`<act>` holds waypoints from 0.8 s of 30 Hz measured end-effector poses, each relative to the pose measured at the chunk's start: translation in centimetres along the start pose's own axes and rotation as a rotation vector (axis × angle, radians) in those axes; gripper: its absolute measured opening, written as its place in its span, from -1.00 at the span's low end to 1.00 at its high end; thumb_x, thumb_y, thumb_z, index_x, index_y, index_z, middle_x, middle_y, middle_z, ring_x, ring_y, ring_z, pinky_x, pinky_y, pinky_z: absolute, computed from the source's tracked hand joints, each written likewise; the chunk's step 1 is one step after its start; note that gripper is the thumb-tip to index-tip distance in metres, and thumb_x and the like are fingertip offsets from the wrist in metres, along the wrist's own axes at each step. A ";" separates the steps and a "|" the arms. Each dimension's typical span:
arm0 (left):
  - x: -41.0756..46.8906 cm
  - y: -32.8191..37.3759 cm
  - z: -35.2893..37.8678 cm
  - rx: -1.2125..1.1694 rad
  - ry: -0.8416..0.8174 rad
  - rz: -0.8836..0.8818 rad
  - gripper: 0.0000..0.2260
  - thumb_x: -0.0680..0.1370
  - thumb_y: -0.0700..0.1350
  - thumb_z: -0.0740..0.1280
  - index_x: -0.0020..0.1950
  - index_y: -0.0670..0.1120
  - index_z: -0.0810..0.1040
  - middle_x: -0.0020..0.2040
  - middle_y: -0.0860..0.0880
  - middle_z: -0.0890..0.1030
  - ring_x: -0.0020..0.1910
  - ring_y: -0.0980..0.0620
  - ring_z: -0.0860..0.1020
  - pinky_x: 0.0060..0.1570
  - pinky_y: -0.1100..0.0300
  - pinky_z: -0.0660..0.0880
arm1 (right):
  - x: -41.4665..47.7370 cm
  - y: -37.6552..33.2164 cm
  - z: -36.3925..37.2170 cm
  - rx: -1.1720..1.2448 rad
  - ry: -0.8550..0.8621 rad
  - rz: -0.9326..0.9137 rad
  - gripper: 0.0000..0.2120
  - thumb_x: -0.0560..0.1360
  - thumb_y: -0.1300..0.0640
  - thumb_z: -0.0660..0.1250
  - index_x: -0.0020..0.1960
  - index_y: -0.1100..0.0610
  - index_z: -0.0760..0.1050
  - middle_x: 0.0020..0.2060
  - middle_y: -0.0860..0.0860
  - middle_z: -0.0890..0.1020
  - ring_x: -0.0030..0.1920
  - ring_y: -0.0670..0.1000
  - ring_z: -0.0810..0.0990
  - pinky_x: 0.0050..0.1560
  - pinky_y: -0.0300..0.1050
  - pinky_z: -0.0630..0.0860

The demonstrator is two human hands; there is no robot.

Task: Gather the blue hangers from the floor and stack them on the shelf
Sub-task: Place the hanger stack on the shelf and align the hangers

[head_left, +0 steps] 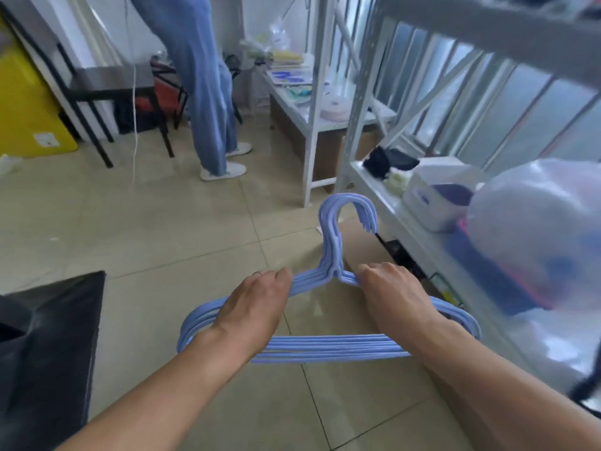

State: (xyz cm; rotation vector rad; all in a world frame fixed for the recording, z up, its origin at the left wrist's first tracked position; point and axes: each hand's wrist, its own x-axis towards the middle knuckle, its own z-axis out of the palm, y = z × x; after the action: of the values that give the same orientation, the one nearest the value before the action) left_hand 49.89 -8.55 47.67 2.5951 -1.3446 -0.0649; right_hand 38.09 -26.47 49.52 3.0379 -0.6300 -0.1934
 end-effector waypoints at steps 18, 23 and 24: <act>-2.7 14.2 -42.9 0.031 0.169 0.386 -0.74 0.43 -0.39 0.15 -0.01 -0.07 0.38 -0.11 -0.15 0.60 -0.14 -0.23 0.55 -0.25 0.04 0.34 | -19.1 1.9 -44.0 0.043 0.228 0.192 -0.78 0.47 0.34 0.25 0.05 0.17 0.56 -0.13 0.16 0.62 -0.05 0.25 0.63 -0.18 -0.02 0.49; -3.3 18.2 -45.9 0.055 0.142 0.504 -0.74 0.44 -0.38 0.15 -0.07 -0.02 0.34 -0.19 -0.11 0.61 -0.16 -0.23 0.59 -0.30 0.10 0.31 | -24.6 3.0 -47.0 0.074 0.251 0.299 -0.79 0.50 0.33 0.25 0.05 0.14 0.56 -0.22 0.14 0.54 -0.09 0.24 0.62 -0.21 -0.02 0.44; -3.0 19.3 -46.1 0.056 0.124 0.529 -0.76 0.44 -0.38 0.16 -0.08 -0.03 0.35 -0.20 -0.11 0.61 -0.17 -0.23 0.59 -0.30 0.09 0.33 | -25.6 3.7 -47.1 0.085 0.249 0.317 -0.81 0.50 0.34 0.24 0.02 0.14 0.56 -0.27 0.11 0.46 -0.11 0.24 0.61 -0.24 -0.04 0.40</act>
State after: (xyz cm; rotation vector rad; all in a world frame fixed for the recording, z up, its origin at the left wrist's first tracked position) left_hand 39.11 -8.99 96.50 2.1540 -1.9489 0.2158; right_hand 19.40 -19.34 99.43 2.9128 -1.1011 0.2216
